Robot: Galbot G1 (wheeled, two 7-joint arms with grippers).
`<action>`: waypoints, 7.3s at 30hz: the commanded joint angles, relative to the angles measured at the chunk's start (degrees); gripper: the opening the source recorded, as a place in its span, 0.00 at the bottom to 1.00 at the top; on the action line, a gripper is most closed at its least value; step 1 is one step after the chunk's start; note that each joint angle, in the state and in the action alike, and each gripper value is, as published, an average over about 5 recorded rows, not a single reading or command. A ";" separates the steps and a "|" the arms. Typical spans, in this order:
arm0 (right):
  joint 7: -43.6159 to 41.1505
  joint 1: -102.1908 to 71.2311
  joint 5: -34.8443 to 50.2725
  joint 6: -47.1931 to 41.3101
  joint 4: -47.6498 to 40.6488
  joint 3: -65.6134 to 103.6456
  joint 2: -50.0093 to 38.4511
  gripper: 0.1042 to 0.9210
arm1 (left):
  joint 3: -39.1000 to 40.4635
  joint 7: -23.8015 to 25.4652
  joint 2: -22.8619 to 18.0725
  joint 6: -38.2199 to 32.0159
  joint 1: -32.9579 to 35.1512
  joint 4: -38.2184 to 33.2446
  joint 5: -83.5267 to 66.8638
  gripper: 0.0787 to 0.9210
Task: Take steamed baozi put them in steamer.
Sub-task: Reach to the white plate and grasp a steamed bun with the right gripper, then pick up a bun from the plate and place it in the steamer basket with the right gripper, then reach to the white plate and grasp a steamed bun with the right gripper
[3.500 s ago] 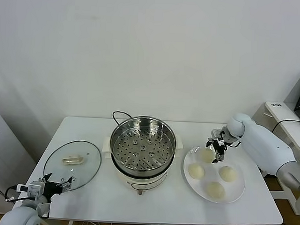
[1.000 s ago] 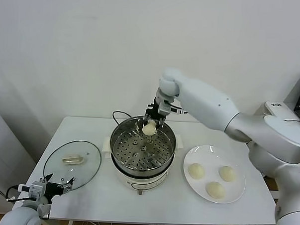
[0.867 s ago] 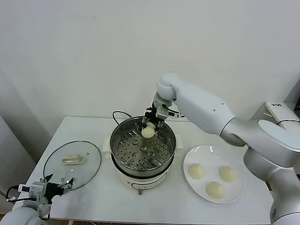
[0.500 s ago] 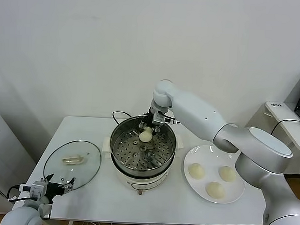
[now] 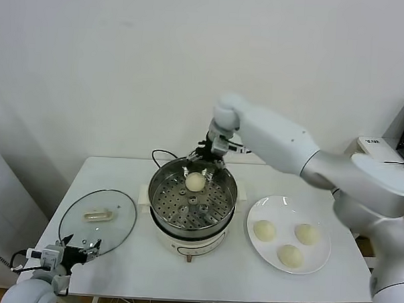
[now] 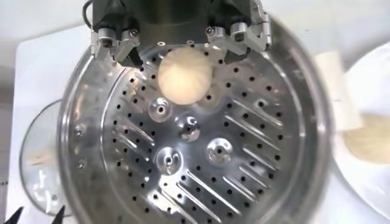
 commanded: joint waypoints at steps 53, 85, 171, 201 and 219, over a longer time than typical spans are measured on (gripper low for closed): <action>13.73 -19.11 19.63 -57.45 10.42 -10.35 -23.11 0.88 | -1.88 -0.02 -1.05 0.16 2.69 -2.31 0.05 0.88; 9.07 20.63 46.56 -62.13 20.48 -24.39 -21.45 0.44 | -1.70 -0.27 -1.12 1.04 2.64 -3.52 0.10 0.88; 4.96 2.42 25.07 -53.70 29.89 -24.70 -41.88 0.88 | -2.14 -0.23 -0.43 -0.31 3.37 -3.52 -0.55 0.88; 6.32 -23.34 12.90 -51.80 19.12 -4.35 -36.61 0.83 | -2.03 -0.28 -0.40 0.63 3.56 -3.88 -0.13 0.88; 5.03 -10.43 18.49 -52.77 21.35 -7.59 -38.11 0.44 | -1.86 -0.46 0.00 1.26 3.21 -4.52 -0.14 0.88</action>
